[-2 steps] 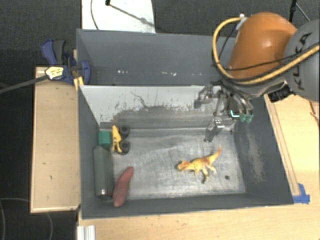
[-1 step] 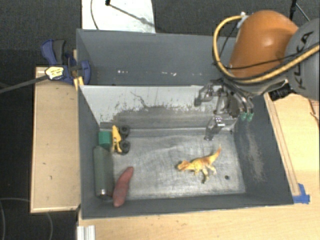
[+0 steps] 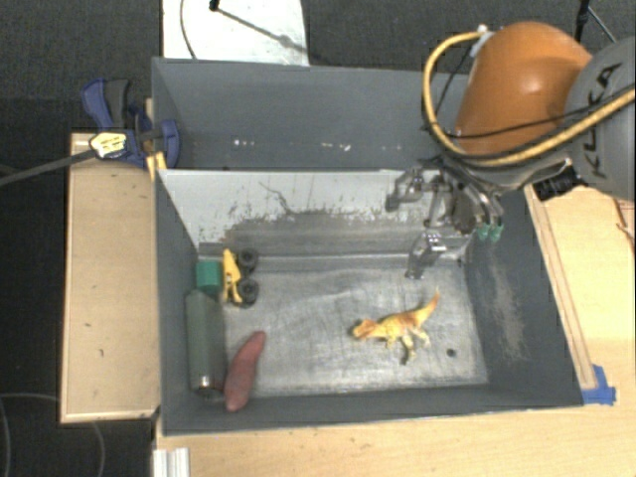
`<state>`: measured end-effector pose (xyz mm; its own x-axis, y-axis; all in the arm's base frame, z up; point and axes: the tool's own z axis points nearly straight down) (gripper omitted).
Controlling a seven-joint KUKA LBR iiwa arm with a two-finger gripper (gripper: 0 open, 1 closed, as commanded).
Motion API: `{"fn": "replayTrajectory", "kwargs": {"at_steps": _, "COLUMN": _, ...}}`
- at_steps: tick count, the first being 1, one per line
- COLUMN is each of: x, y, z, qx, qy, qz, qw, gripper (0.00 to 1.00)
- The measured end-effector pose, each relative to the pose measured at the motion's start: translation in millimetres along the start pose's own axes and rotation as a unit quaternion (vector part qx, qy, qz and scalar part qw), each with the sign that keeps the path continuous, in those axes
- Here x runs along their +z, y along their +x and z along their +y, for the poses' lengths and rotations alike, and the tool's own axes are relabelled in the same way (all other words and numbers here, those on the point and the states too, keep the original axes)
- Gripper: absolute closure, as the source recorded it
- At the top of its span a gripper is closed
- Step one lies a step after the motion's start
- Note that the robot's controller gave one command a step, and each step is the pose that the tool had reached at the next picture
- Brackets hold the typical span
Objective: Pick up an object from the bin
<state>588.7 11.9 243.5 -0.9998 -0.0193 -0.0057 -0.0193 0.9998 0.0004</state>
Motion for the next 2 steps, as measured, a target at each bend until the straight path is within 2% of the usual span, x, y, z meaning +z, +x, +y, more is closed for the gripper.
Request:
{"fn": "replayTrajectory", "kwargs": {"at_steps": 1, "x": 48, "y": 20.5, "z": 34, "qx": -0.099, "qy": 0.000, "qz": 0.0026, "qw": 0.9951, "gripper": 0.00}}
{"fn": "replayTrajectory", "kwargs": {"at_steps": 2, "x": 101, "y": 28.5, "z": 12, "qx": -0.195, "qy": -0.001, "qz": -0.0012, "qw": 0.9808, "gripper": 0.00}}
